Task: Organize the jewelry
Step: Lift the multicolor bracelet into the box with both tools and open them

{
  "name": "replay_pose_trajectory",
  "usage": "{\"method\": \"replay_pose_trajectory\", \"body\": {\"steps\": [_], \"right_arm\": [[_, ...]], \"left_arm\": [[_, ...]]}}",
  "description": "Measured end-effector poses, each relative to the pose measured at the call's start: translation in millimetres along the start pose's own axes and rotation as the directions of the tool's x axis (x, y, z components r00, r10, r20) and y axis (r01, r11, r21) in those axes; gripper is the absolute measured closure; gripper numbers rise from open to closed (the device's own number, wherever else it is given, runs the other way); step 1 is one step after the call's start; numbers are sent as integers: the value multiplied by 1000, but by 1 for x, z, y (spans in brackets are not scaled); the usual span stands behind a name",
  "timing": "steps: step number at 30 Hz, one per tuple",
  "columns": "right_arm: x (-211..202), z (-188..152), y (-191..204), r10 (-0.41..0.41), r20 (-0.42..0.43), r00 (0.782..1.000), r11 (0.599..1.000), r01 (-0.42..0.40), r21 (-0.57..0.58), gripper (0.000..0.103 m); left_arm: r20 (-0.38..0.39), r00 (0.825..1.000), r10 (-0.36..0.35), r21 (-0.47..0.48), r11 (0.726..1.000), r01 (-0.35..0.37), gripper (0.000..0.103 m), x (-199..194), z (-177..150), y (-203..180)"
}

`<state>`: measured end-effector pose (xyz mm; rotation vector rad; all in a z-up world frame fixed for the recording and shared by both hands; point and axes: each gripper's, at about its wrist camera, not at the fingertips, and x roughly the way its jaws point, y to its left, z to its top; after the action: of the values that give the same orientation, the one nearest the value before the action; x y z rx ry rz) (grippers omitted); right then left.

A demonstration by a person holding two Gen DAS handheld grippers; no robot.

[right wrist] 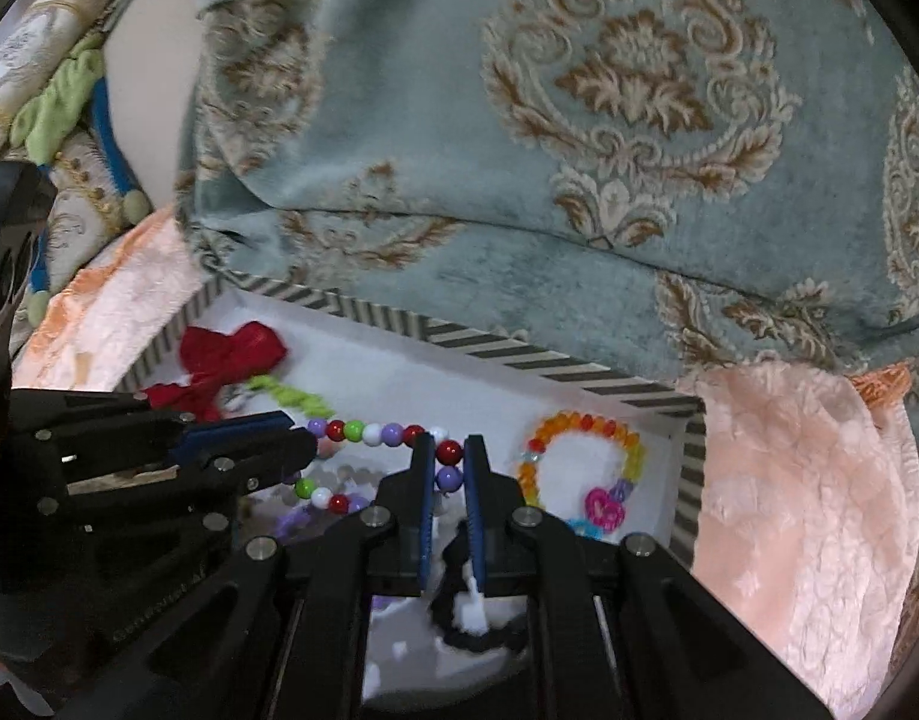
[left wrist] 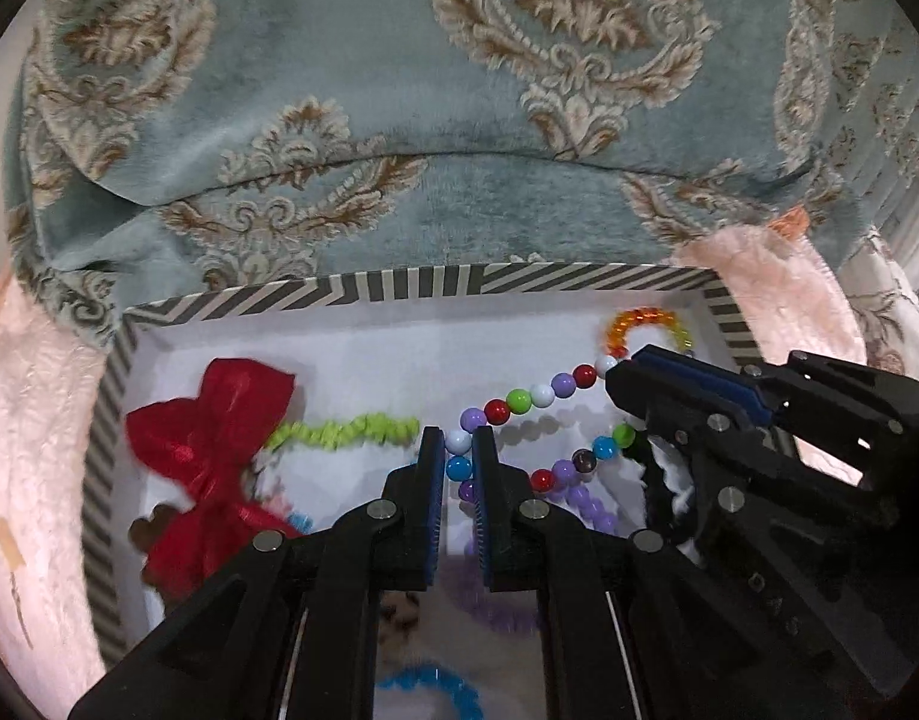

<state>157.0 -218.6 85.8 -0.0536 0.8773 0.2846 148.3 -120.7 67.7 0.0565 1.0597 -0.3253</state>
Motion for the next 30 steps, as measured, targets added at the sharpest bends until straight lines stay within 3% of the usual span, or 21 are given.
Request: {"method": "replay_pose_trajectory", "body": {"steps": [16, 20, 21, 25, 30], "right_arm": [[28, 0, -11, -3, -62, 998, 999, 7, 52, 94], [29, -1, -18, -7, -73, 997, 996, 13, 87, 90], [26, -1, -19, -3, -64, 998, 996, 9, 94, 90], [-2, -5, -22, 8, -15, 1000, 993, -6, 114, 88], [-49, -21, -16, 8, 55, 998, 993, -15, 121, 76]], "left_arm": [[-14, 998, 61, 18, 998, -61, 103, 20, 4, -5], [-14, 1000, 21, -21, 1000, -22, 102, 13, 1, 4], [-10, 1000, 1, -38, 999, -1, 96, 8, -1, 8], [27, 999, -42, -84, 995, 44, 91, -20, -9, 20], [64, 998, -16, -87, 996, 22, 90, -60, -31, 28]]}}
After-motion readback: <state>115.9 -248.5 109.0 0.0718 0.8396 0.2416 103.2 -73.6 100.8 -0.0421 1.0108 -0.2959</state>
